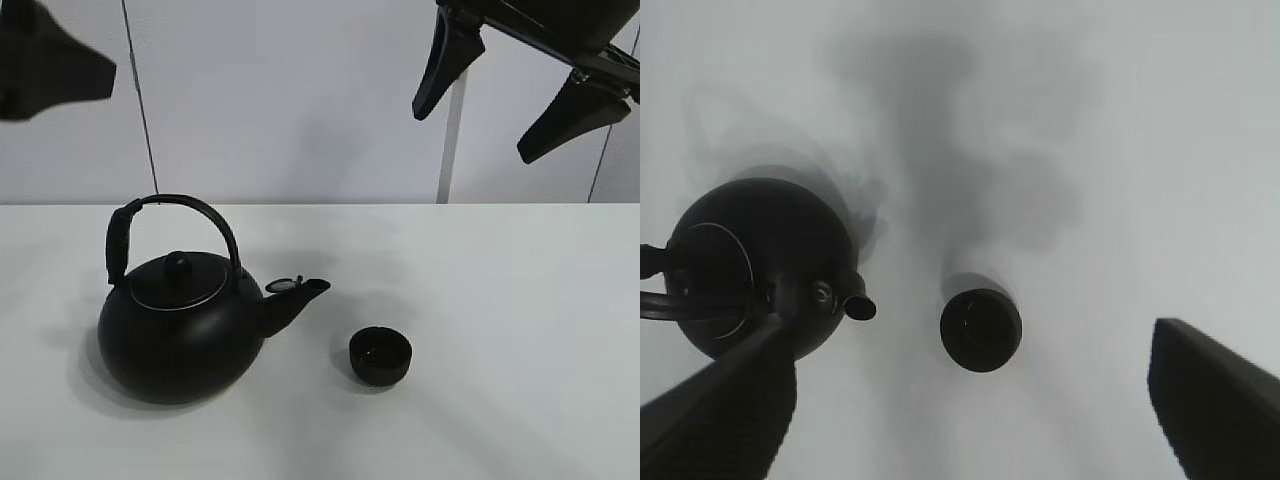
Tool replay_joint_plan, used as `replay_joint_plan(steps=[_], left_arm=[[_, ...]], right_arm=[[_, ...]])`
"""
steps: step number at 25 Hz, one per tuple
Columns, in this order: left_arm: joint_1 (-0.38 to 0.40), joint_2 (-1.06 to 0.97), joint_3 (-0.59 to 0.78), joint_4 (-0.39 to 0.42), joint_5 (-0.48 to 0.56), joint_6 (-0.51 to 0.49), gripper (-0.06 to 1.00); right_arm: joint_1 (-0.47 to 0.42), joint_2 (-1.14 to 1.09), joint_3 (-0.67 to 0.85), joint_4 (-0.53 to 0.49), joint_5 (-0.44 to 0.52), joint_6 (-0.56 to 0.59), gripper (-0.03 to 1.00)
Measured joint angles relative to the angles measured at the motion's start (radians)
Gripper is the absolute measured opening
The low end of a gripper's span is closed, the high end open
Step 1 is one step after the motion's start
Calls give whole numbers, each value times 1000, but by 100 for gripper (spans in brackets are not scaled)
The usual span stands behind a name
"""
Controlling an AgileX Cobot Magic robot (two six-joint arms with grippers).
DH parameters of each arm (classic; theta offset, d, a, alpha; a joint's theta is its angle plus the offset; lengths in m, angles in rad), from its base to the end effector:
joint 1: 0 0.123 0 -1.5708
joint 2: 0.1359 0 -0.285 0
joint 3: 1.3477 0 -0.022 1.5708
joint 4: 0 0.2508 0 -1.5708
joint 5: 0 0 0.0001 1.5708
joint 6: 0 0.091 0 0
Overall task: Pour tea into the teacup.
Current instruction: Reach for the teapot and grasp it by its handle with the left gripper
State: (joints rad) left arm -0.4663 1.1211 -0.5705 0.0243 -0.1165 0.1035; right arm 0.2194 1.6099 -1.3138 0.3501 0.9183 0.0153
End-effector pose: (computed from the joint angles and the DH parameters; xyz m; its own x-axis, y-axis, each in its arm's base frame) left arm 0.2069 -0.1044 0.2706 -0.2437 0.2652 -0.9329 0.4869 0.8653 0.1187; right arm 0.3259 0.0981 0.2952 -0.9214 0.0226 -0.3880 -0.1209 0.9321 0.3415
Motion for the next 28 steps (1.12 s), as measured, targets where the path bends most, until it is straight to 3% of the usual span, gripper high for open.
replay_joint_plan(steps=[4,7,17,28], left_arm=[[0,17,214,7,-301,0,63],[0,97,303,-17,-469,1,63],[0,510,342,-86,-973,0,63],[0,628,284,-93,-1016,-52,63]], right_arm=[[0,0,0,0,-7,1,66],[0,0,0,0,-40,1,66],[0,0,0,1,-177,2,66],[0,0,0,2,-300,3,66]])
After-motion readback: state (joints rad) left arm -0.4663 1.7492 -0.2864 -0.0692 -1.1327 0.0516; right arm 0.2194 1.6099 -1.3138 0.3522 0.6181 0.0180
